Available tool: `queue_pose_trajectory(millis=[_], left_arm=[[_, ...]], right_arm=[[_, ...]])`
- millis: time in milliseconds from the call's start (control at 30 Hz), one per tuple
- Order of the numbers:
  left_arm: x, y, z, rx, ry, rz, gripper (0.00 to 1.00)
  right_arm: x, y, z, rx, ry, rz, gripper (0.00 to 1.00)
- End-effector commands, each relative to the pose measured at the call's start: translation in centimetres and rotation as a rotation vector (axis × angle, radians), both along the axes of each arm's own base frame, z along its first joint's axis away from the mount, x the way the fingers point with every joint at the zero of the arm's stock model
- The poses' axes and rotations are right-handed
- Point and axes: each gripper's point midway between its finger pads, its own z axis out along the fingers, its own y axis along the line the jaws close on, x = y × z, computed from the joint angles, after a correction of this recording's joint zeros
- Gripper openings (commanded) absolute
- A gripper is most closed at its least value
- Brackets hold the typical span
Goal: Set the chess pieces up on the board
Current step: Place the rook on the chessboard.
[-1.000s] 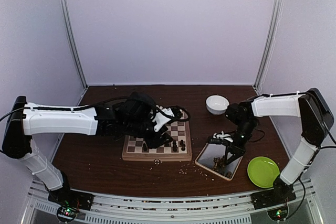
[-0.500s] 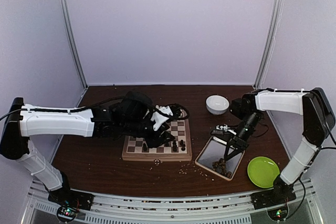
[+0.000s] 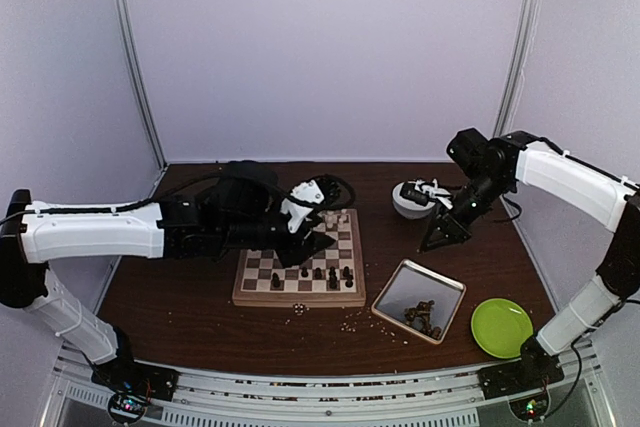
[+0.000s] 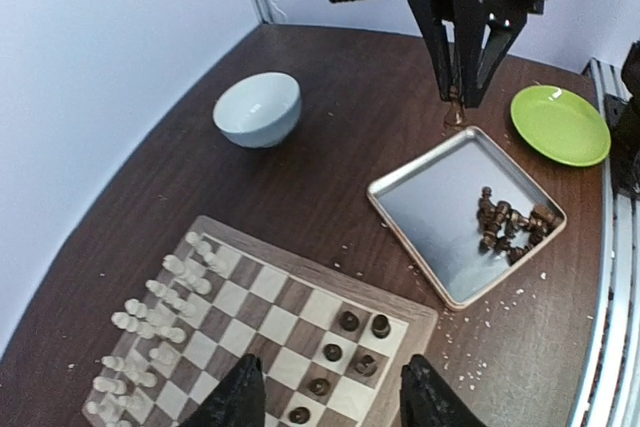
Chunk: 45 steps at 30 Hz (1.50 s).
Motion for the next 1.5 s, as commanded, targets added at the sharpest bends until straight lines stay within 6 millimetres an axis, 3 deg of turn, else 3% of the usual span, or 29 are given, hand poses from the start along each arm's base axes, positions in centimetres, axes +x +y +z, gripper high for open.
queue_pose_trajectory(millis=[0, 200, 367, 567, 700, 833, 967, 1167, 1467], left_arm=[[3.1, 3.3, 6.0, -0.031, -0.110, 0.156, 0.48], [7.5, 9.7, 8.1, -0.015, -0.101, 0.358, 0.48], [8.4, 13.9, 10.0, 0.011, -0.172, 0.485, 0.49], [8.9, 17.7, 10.6, -0.026, -0.214, 0.603, 0.51], [9.0, 18.9, 11.1, -0.060, -0.211, 0.638, 0.51], [8.7, 19.6, 12.0, -0.080, -0.226, 0.655, 0.51], [8.3, 20.3, 13.1, -0.115, -0.241, 0.669, 0.51], [7.7, 21.1, 14.2, -0.152, -0.264, 0.677, 0.52], [7.7, 21.0, 14.1, -0.145, -0.263, 0.671, 0.52]], right_arm=[[4.5, 0.6, 2.6, -0.073, -0.237, -0.090, 0.01], [7.0, 4.9, 3.3, -0.141, -0.332, -0.040, 0.02], [7.7, 10.4, 3.3, -0.179, -0.386, 0.054, 0.02], [6.5, 17.9, 3.0, -0.184, -0.411, 0.182, 0.02], [4.5, 21.3, 1.1, -0.226, -0.429, 0.277, 0.02], [2.6, 23.0, -1.6, -0.281, -0.431, 0.346, 0.03], [2.3, 24.1, -3.4, -0.303, -0.425, 0.359, 0.03], [4.9, 25.0, -3.8, -0.336, -0.511, 0.300, 0.02], [7.9, 26.3, -5.7, -0.337, -0.564, 0.259, 0.03]])
